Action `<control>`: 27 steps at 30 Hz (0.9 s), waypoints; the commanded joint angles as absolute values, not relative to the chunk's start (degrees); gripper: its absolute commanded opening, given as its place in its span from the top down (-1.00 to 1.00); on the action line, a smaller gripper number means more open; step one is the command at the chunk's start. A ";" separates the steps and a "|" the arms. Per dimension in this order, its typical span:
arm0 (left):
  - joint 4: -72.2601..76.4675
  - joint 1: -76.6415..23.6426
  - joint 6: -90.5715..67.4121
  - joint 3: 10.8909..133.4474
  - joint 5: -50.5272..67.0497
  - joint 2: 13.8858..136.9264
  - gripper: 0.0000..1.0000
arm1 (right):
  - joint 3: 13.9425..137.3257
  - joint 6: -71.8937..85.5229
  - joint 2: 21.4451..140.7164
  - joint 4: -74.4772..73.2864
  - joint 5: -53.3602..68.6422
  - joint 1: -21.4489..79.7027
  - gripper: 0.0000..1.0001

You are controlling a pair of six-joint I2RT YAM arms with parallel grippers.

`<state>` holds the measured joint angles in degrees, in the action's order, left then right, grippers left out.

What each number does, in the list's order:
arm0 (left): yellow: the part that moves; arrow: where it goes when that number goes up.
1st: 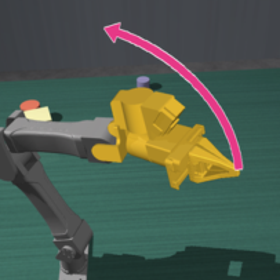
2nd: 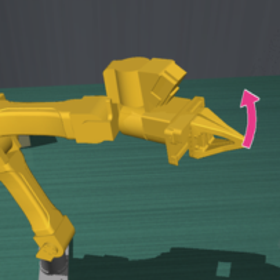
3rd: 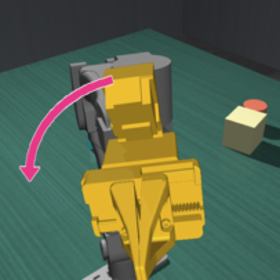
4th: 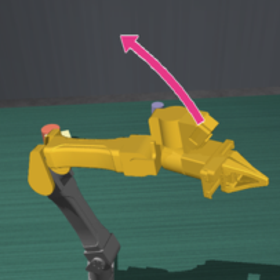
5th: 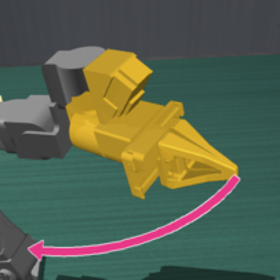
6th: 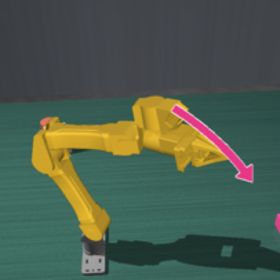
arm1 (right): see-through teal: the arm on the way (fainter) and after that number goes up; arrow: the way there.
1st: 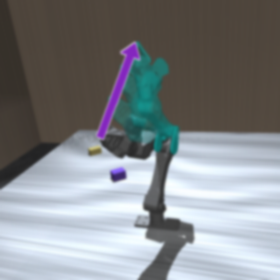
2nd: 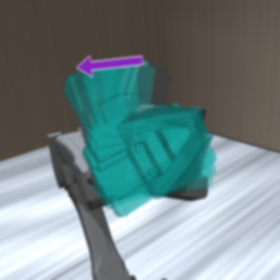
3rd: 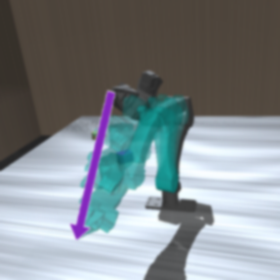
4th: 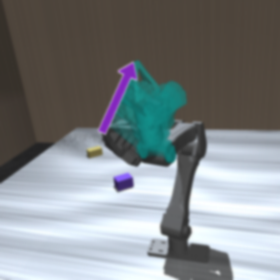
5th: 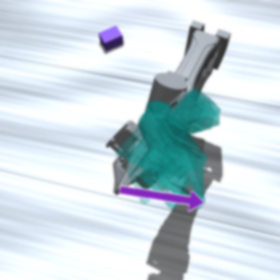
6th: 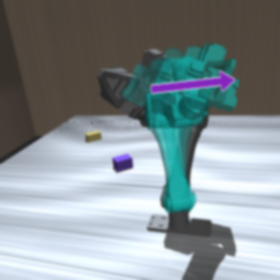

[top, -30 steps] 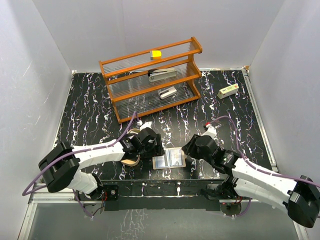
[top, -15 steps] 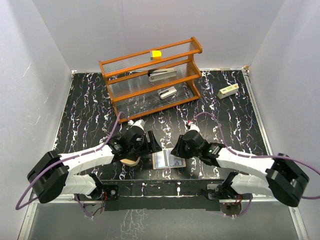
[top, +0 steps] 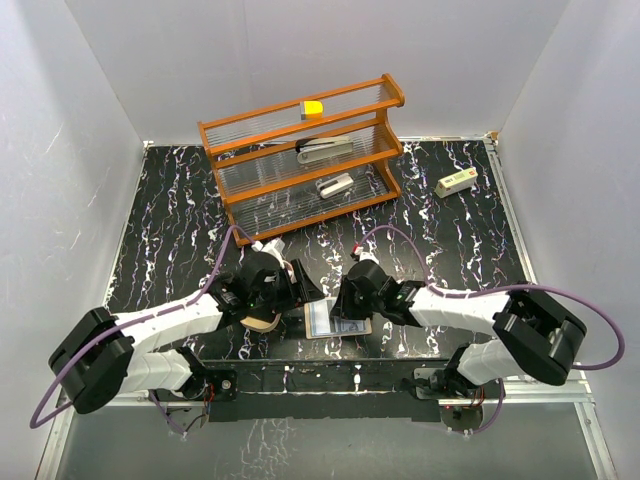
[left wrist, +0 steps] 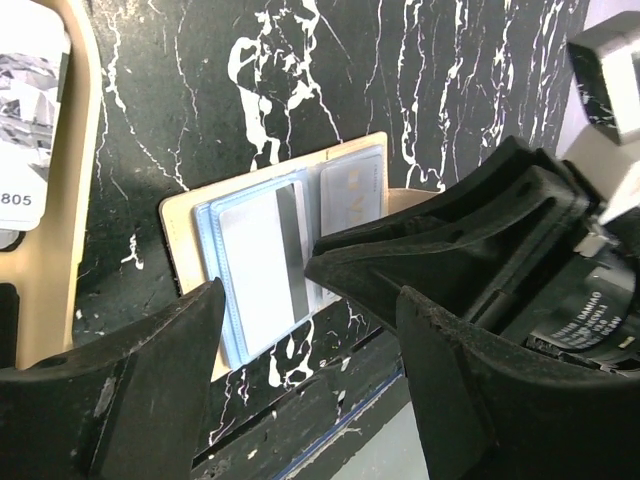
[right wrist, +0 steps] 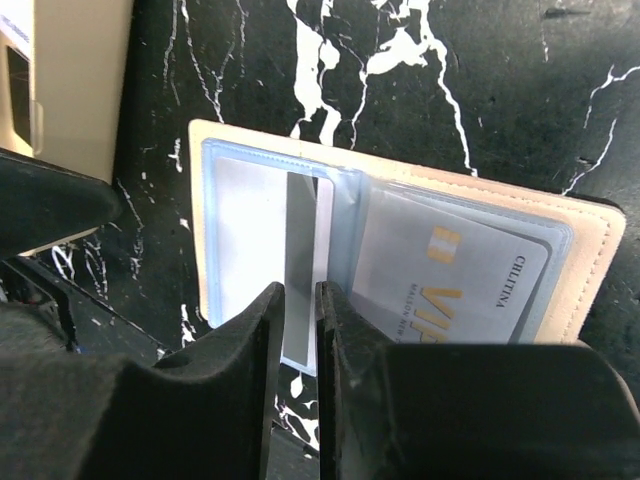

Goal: Put the credit cards into the card holder
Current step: Turn over the card slot in the card holder.

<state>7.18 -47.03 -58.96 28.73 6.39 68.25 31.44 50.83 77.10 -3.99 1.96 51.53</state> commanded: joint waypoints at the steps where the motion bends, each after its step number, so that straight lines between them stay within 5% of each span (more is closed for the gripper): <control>1: 10.69 -46.81 -59.36 27.98 7.33 69.14 -0.33 | 32.50 51.22 78.65 -2.57 1.14 52.38 0.69; 10: 14.17 -46.83 -59.33 28.38 9.79 74.07 -0.30 | 30.23 53.48 79.00 -2.03 -0.89 53.78 0.91; 27: 18.15 -47.14 -60.79 26.53 9.45 78.13 -0.27 | 29.55 53.70 79.94 0.04 -0.44 54.05 0.93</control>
